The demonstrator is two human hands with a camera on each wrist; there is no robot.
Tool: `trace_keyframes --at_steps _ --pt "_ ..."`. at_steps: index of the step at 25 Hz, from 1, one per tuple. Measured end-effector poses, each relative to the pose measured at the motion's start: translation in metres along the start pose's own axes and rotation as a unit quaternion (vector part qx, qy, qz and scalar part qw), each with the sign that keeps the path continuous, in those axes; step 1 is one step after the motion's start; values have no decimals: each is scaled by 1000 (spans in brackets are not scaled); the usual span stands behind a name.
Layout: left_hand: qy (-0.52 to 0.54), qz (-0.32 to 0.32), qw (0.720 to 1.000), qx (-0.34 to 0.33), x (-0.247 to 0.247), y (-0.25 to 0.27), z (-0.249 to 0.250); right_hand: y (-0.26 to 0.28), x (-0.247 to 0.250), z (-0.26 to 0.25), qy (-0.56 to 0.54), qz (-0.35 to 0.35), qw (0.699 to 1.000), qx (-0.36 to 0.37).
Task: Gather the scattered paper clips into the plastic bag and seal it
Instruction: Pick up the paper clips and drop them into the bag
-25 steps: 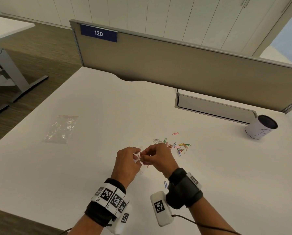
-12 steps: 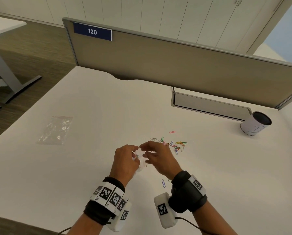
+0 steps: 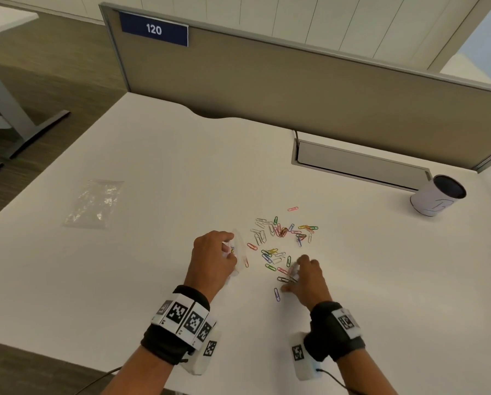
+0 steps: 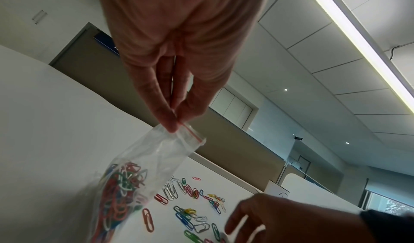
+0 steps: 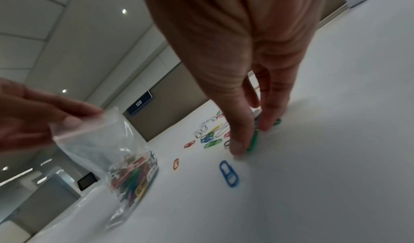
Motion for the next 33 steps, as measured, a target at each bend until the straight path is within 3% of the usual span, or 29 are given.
trace_keyframes --at_steps 5,8,10,16,22,28,31,33 --pt "-1 -3 1000 4 4 2 -2 -21 16 -24 -14 48 992 119" --pt "3 9 1000 5 9 1 -6 1 2 -23 104 -83 964 228" --pt "7 7 1000 8 8 1 -7 6 -13 -20 157 -144 944 251" --pt "9 1 1000 11 6 6 -5 -34 7 -41 72 10 971 229" --pt "10 5 1000 17 4 6 -9 -46 -31 -93 119 -48 949 289" --pt "14 7 1000 23 3 6 -10 -75 22 -38 126 32 976 177" --pt "12 2 1000 24 -1 6 -8 -79 31 -15 185 -26 975 123" --pt "15 -2 1000 25 -5 7 -7 -77 19 -14 214 -74 964 137"
Point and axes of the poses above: each hand's wrist, its own y-axis away from the middle knuckle, its own x-axis out of the back of the hand, z = x × y, the point moved 6 cm from there along -y, towards the middle knuckle, and after that the axes turned 8 degrees about y, right-handed, at the moved point
